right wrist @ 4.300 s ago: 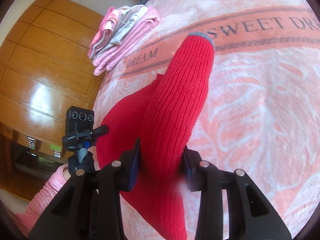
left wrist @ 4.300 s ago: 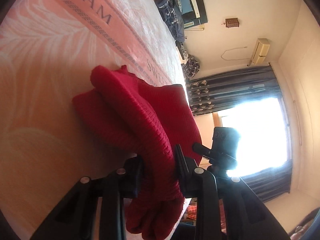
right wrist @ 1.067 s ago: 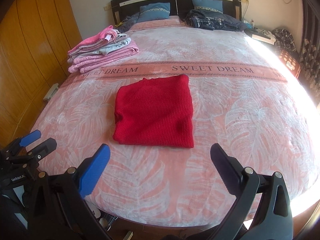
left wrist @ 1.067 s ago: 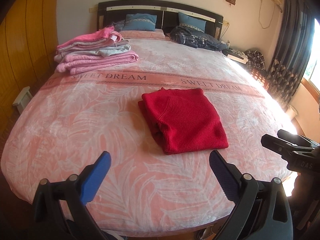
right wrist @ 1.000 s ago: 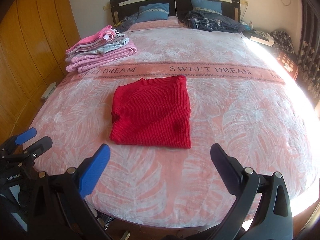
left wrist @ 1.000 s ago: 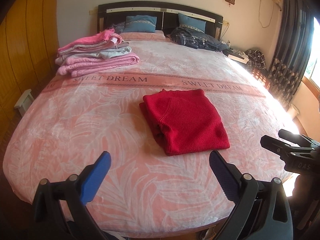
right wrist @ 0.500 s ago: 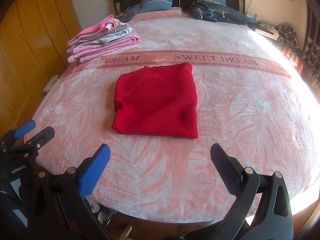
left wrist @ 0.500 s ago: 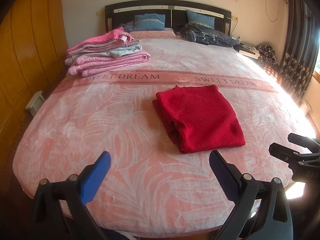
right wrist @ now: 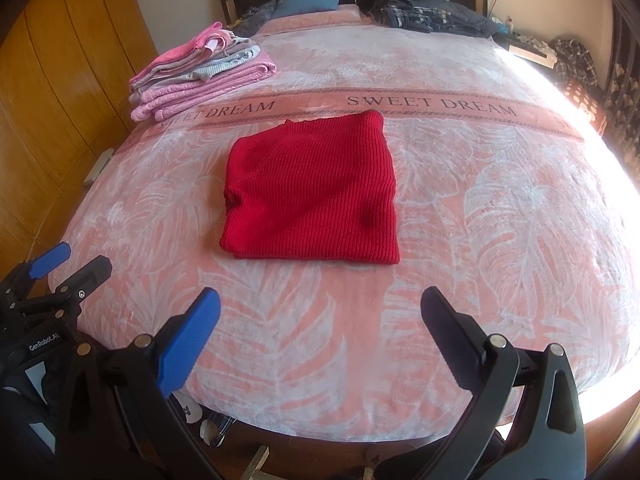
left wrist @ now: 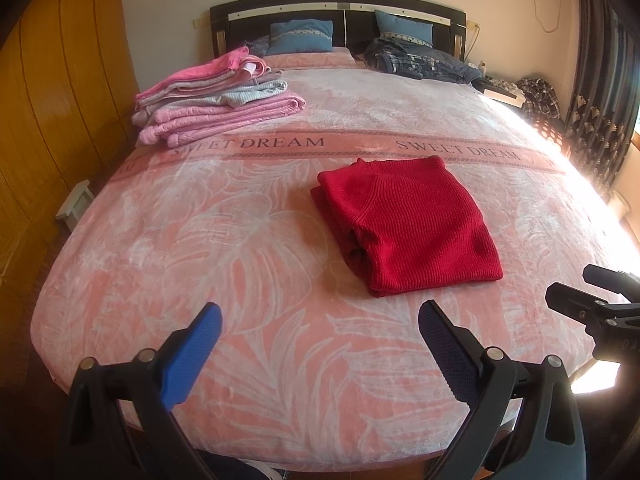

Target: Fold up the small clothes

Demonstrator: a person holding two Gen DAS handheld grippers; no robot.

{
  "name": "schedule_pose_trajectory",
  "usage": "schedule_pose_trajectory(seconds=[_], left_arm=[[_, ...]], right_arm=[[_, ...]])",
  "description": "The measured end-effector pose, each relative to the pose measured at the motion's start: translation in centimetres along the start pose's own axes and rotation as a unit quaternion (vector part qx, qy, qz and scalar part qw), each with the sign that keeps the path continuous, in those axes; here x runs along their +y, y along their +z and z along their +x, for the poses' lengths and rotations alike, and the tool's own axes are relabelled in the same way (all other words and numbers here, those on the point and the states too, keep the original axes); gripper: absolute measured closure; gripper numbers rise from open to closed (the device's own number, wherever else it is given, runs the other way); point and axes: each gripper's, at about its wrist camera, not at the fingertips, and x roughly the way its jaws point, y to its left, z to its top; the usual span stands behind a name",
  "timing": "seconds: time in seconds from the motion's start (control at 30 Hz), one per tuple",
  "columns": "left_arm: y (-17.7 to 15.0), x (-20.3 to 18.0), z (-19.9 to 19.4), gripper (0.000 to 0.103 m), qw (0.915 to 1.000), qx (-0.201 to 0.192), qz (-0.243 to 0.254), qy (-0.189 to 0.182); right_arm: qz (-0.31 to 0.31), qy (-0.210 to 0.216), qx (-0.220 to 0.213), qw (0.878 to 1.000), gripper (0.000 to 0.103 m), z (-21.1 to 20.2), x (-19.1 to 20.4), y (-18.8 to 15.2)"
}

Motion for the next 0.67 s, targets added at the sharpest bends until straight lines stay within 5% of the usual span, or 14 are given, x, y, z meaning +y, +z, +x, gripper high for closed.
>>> schedule_pose_trajectory(seconds=[0.67], left_arm=[[-0.09,0.22,0.43,0.004,1.0000,0.006,0.000,0.004]], right_arm=[[0.020,0.003,0.007,1.000,0.003,0.28,-0.75,-0.09]])
